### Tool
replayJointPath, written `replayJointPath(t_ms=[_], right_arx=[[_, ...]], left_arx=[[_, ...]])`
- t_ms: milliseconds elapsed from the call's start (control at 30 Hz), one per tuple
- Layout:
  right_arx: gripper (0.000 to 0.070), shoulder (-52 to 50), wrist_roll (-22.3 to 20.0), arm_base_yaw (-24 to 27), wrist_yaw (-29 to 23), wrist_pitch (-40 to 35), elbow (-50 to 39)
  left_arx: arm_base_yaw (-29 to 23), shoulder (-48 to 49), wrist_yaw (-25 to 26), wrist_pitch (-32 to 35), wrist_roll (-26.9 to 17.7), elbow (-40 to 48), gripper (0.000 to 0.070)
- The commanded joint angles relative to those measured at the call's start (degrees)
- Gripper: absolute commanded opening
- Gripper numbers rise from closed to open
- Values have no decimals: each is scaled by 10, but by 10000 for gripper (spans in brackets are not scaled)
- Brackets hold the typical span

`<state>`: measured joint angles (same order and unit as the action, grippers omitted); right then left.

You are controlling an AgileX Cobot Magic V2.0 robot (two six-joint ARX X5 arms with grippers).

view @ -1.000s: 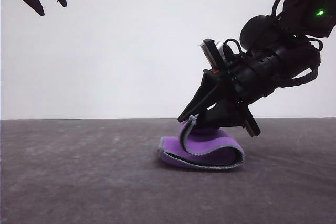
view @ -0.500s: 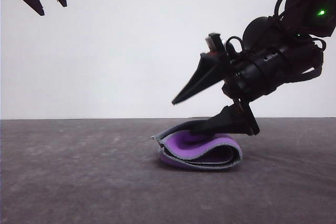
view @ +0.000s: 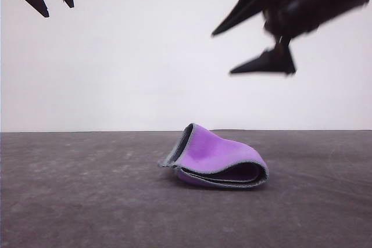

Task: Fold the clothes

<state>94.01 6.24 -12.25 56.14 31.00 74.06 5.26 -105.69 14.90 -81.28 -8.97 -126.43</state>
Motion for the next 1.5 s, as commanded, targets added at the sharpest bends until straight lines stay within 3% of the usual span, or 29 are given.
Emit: replayJointPath(t_ms=[0, 200, 333, 467, 600, 867, 1067, 1133, 1167, 1200, 1233, 1467], right_arx=[[476, -11, -67, 4, -51, 29, 9], [476, -80, -131, 36, -239, 104, 8], [476, -132, -147, 53, -316, 123, 1], [476, -187, -160, 72, -359, 133, -18], [476, -229, -165, 98, -367, 140, -63], [476, -272, -142, 118, -360, 101, -165], [460, -271, -142, 116, -345, 93, -175], [341, -271, -142, 116, -345, 94, -175], [244, -271, -143, 116, -345, 96, -175], [87, -271, -145, 116, -345, 95, -175], [2, -271, -146, 116, -345, 95, -175], [7, -271, -145, 116, -347, 83, -174]], left_arx=[[0, -12, -1, -17, -4, -15, 355], [-4, -11, -1, -24, -2, -14, 355], [-4, -8, -1, -27, 7, -7, 355], [-4, 12, -1, -27, 3, 38, 355], [-4, 55, 0, -10, 2, 143, 355], [-3, 192, 39, 177, 13, 440, 355], [-3, 218, 96, 226, 9, 507, 354], [-3, 218, 96, 228, 9, 508, 325], [-3, 218, 96, 230, 8, 508, 274], [-3, 218, 96, 230, 2, 508, 98], [-3, 218, 96, 230, -3, 508, 3], [-3, 218, 96, 234, 1, 507, 6]])
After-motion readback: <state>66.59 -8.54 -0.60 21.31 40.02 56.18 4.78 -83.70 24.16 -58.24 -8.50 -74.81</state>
